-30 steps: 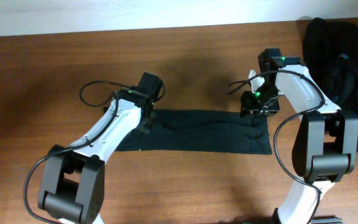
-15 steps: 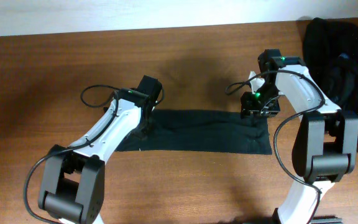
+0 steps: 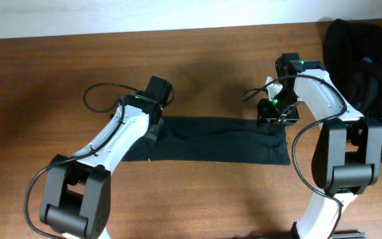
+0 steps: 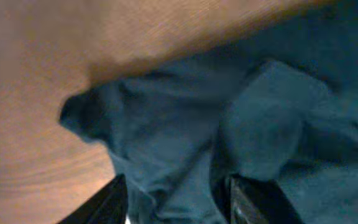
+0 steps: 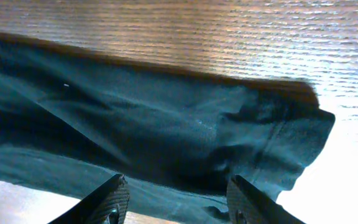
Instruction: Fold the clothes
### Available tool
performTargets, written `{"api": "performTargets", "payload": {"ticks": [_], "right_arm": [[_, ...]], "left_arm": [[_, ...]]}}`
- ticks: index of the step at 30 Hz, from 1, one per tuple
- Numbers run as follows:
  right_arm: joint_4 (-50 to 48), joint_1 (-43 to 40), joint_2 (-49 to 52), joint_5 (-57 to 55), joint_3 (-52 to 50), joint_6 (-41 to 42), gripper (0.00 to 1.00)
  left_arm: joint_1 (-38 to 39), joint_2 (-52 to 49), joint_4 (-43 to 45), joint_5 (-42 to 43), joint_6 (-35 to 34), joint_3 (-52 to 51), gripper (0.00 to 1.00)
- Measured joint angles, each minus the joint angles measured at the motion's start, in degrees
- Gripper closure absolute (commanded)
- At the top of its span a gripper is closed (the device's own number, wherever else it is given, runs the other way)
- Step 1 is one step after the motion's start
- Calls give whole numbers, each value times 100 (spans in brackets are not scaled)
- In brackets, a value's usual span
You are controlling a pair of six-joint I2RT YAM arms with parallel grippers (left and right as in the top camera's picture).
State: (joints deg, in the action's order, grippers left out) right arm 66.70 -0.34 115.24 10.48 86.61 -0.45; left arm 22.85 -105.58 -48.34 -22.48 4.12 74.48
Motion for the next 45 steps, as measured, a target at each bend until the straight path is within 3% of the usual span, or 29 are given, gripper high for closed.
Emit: {"api": "performTargets", "payload": {"ticks": [3,6,14,16,19,23,25,29,36,45], "right_arm": [[2,0,0,0,0,-4,44],[4,2,0,0,0,-4,44],[13,0,0,0,0,-4,44],[-7,0,0,0,-11,-2,44],[-103,0,0,0,-74,-2,44],[-190,2,0,0,-136,-2,44],[-229,0,0,0,-140,-7,50],[-354,2,0,4,-155,-15,96],[-339,0,0,22,-192,-4,96],[-195,17,0,317,-210,-2,96]], "left_arm": [[-120,0,103,-96,0,0,45],[-269,0,98,-160,-74,2,36],[-682,0,-70,168,-955,422,37],[-745,4,-76,282,-1158,610,47],[-809,79,-225,796,-1419,929,75],[-785,407,-575,1996,-1541,1128,87],[-699,525,-844,2385,-1572,1158,93],[-485,562,-1279,2822,-1596,1139,99],[-221,562,-1497,3058,-1611,787,100],[-153,562,-549,3156,-1683,-118,99]]}}
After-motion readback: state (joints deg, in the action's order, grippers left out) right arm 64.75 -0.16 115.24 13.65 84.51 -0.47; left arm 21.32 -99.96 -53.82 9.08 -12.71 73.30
